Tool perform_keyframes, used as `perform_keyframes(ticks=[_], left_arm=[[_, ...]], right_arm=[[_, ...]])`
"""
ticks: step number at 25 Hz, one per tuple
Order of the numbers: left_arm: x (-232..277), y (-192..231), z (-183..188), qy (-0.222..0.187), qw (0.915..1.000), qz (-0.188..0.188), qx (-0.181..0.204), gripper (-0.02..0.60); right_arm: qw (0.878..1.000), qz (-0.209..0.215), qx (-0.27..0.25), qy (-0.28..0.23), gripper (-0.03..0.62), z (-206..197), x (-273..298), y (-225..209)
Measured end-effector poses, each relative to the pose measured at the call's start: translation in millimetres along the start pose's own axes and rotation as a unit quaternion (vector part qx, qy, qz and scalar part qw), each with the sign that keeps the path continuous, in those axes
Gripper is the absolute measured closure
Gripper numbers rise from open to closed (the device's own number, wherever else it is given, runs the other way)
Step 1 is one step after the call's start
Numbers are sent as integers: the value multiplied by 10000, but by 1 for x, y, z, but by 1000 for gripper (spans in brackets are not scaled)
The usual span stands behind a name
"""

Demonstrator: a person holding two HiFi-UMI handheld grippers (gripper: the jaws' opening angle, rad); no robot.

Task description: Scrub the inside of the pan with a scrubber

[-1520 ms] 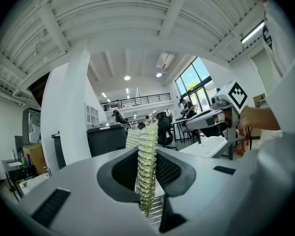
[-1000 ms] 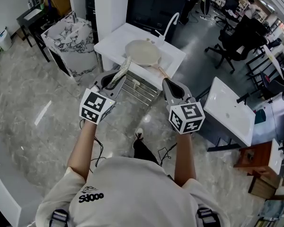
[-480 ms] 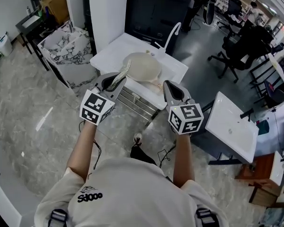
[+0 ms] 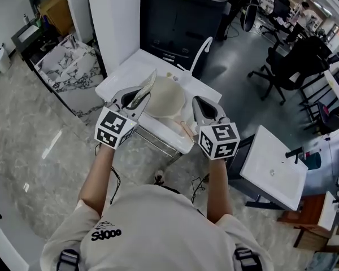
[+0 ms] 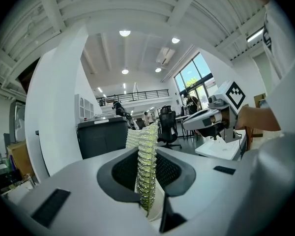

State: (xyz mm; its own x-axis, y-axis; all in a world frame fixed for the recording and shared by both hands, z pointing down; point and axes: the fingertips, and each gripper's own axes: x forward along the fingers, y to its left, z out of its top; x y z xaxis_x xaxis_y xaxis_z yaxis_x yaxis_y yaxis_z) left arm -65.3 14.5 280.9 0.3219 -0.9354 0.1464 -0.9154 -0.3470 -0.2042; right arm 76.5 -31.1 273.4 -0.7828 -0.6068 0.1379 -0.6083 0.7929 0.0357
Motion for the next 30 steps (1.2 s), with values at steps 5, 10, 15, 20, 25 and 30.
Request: perform_keyframes(ticks=[5,10,15,20,25,30], left_arm=[[38,16,-8,83,9999,-45,-42,515],[71,26,-19,180,9998,-74,-83,515],[101,36,-33,349,9992,-159,-118,515],[130,49,-38,365,9989,-257,-114,515],[156,61,-61,513,9971,-560,-48,515],[185,70,-100,814,9922,-947,11,515]], right_arm=[[10000,-11,48,44,585,-4,27,-28],[9998,-14,118,171,585,-19,49,-50],[9992,-111,227,315,585,-32,66,-71],[9987,-214,170,435,585,-41,80,-84],[9970,-581,148,486,585,-49,93,-92],[9925,-1068,198,555,585,-57,106,-101]])
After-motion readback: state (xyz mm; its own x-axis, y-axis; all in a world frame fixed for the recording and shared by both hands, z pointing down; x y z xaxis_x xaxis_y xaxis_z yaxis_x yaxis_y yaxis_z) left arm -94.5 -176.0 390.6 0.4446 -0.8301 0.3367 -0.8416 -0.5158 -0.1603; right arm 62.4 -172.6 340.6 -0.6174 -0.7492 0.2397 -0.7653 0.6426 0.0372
